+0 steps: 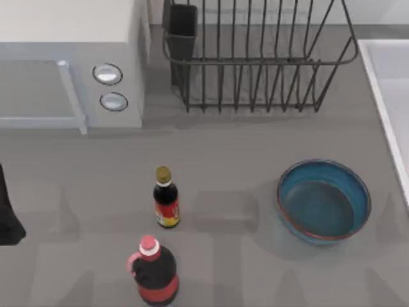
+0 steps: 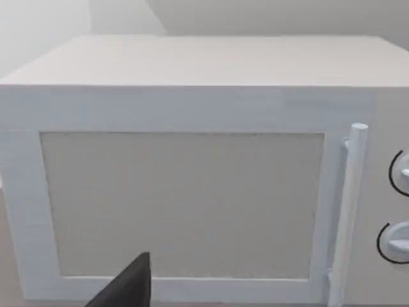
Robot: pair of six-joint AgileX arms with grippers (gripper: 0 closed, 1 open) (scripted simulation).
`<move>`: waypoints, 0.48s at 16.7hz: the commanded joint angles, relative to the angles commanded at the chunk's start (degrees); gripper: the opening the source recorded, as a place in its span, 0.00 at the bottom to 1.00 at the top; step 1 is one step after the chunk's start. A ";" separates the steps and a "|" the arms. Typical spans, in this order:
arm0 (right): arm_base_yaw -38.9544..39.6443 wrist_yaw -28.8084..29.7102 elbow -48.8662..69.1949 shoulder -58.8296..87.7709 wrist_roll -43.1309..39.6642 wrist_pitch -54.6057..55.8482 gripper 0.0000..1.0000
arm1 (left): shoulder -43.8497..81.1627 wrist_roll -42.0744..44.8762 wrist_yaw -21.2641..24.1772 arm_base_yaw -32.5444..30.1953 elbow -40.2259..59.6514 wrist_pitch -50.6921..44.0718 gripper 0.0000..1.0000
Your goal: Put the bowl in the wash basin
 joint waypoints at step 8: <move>2.82 -0.16 12.39 12.83 2.86 -10.58 1.00 | 0.00 0.00 0.00 0.00 0.00 0.00 1.00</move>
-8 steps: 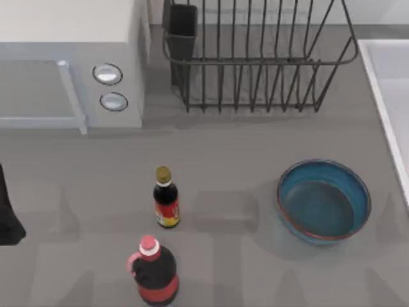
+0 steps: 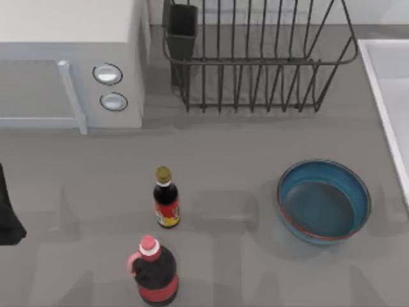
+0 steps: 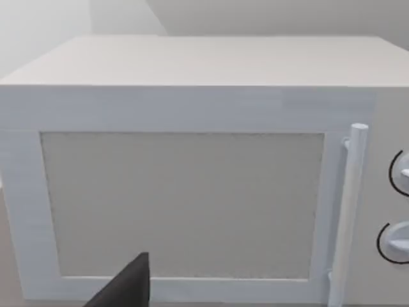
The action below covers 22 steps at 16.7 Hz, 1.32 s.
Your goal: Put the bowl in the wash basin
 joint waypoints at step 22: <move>14.17 0.19 68.21 88.53 14.88 -58.66 1.00 | 0.00 0.00 0.00 0.00 0.00 0.00 1.00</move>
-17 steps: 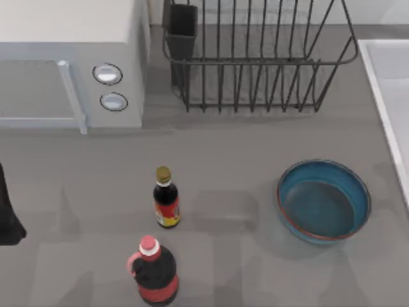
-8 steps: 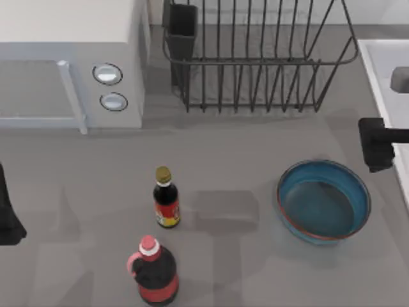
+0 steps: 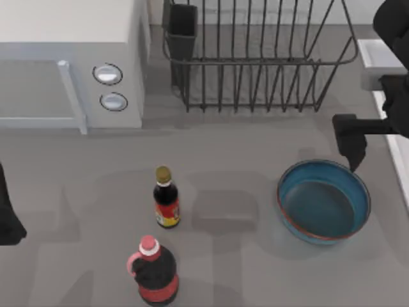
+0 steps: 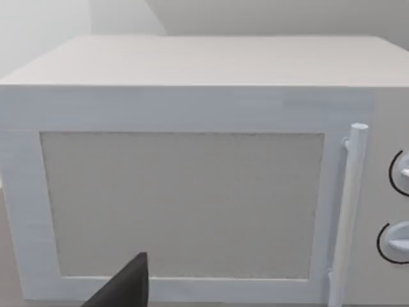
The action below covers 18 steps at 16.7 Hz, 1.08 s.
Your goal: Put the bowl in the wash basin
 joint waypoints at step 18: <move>0.18 0.03 -15.31 6.75 0.28 22.06 1.00 | 0.00 0.00 0.00 0.00 0.00 0.00 1.00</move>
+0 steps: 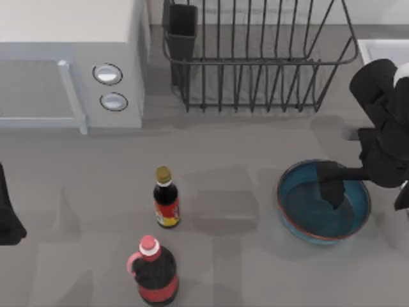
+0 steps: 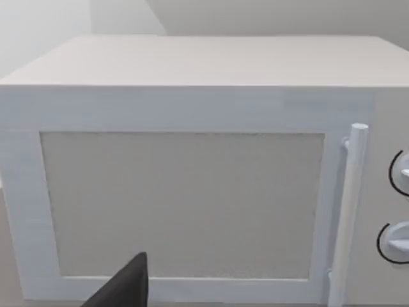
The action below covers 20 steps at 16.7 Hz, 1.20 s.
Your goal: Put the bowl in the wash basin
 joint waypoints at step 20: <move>0.00 0.00 0.00 0.00 0.00 0.00 0.00 | 0.00 0.00 0.00 0.00 0.00 0.00 1.00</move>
